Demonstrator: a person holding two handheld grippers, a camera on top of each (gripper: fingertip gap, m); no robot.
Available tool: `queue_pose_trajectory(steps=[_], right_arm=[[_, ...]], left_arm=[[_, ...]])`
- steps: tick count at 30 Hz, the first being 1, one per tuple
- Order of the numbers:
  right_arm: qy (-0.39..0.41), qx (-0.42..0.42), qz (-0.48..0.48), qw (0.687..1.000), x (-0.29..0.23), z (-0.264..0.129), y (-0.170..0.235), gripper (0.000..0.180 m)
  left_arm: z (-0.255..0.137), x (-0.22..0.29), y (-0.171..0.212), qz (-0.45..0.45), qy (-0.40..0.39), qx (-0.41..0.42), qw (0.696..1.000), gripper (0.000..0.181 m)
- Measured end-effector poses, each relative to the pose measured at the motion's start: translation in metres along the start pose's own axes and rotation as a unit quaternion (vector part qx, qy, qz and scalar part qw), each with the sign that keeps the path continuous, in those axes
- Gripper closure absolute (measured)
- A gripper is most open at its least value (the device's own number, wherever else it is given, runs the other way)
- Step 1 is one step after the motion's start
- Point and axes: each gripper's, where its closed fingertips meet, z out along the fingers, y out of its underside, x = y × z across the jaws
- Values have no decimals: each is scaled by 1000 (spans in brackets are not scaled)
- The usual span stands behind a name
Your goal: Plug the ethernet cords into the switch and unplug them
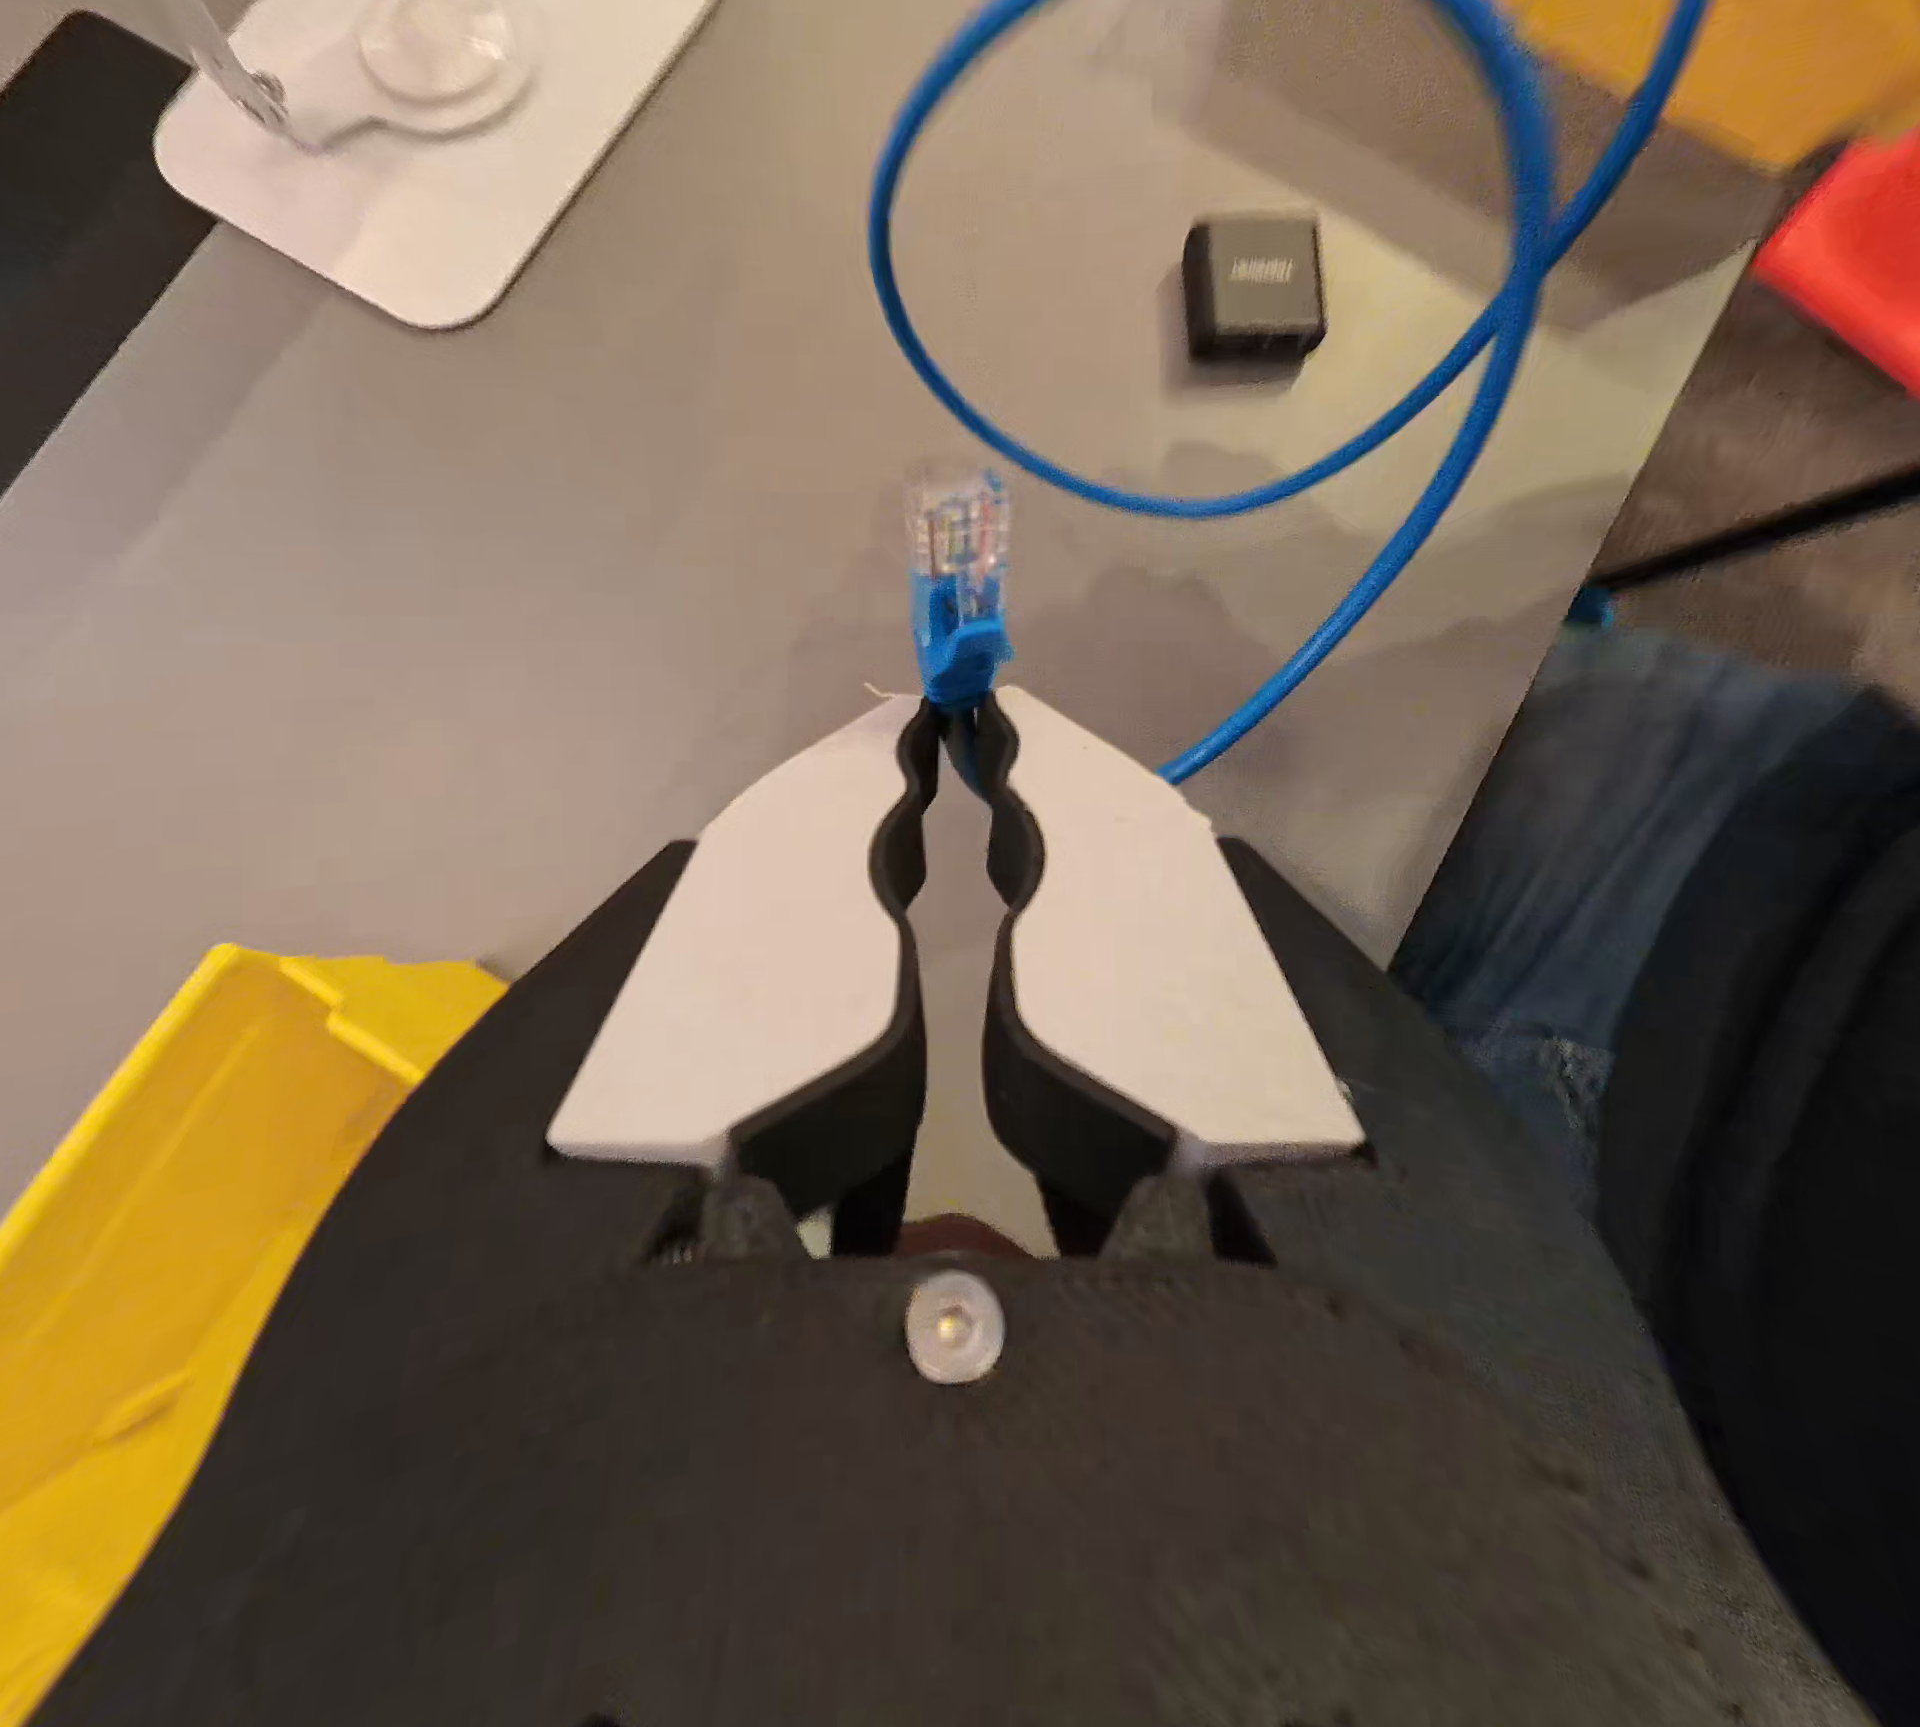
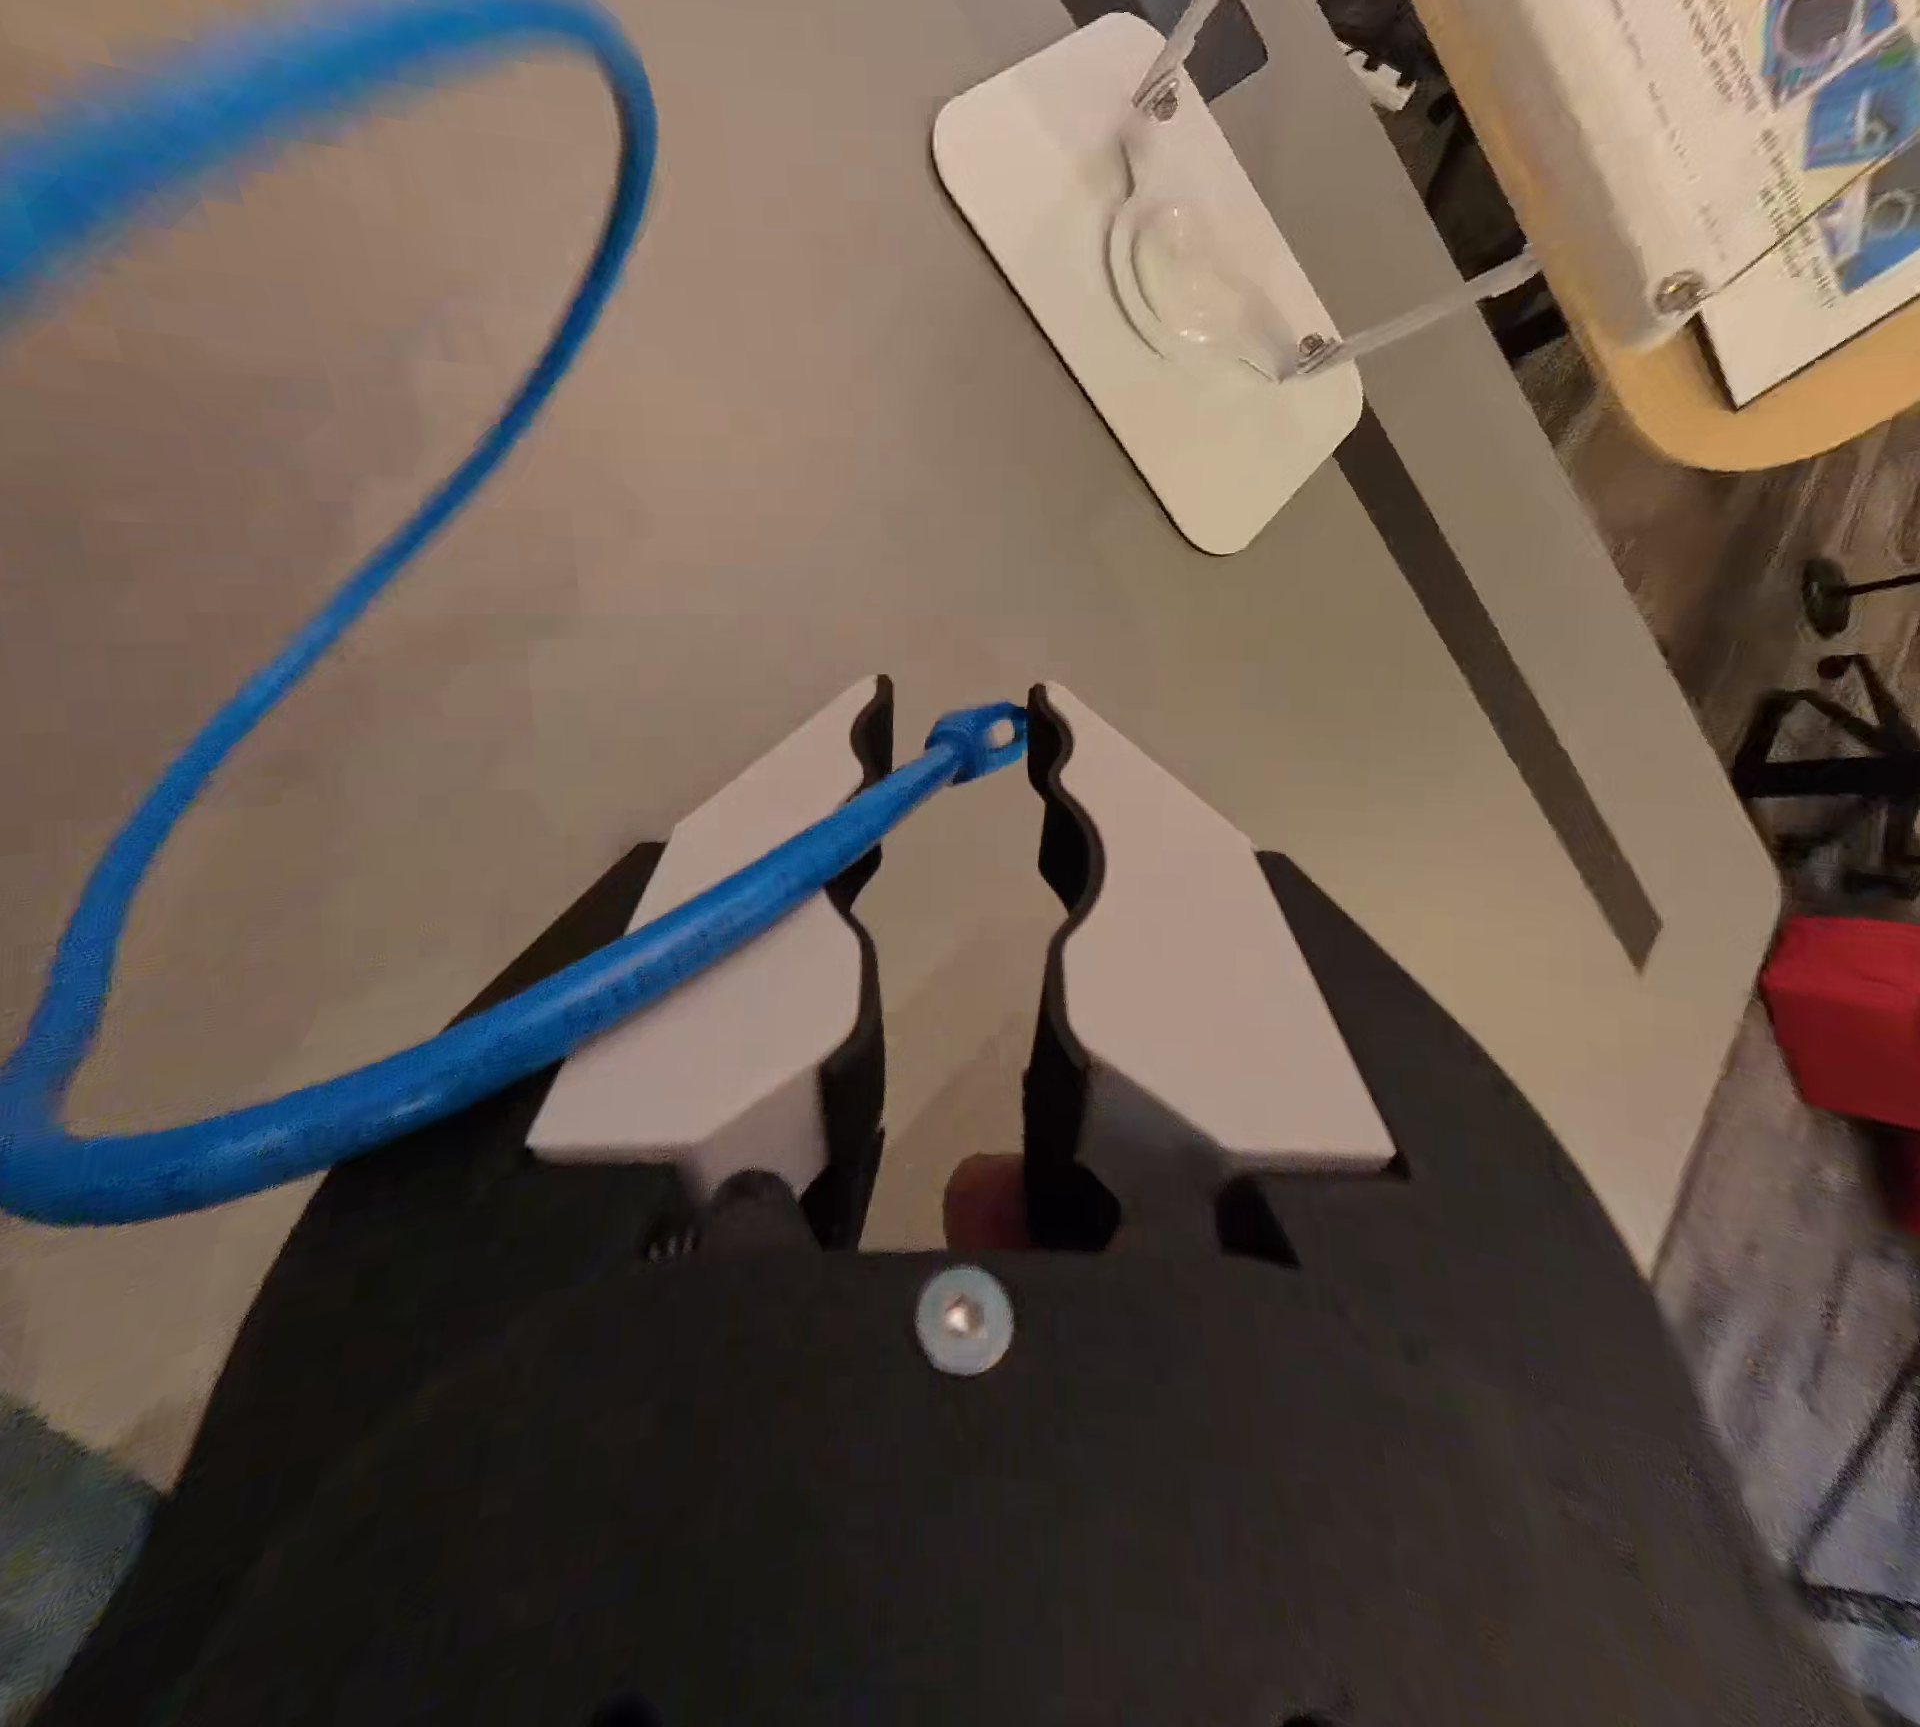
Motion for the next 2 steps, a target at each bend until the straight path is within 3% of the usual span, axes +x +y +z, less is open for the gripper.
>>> queue_pose_trajectory(steps=[2], right_arm=[[3, -10, -26, 1000, 6, -14, -1, 151]], left_arm=[[2, -4, -1, 26, -11, -16, 999, 174]])
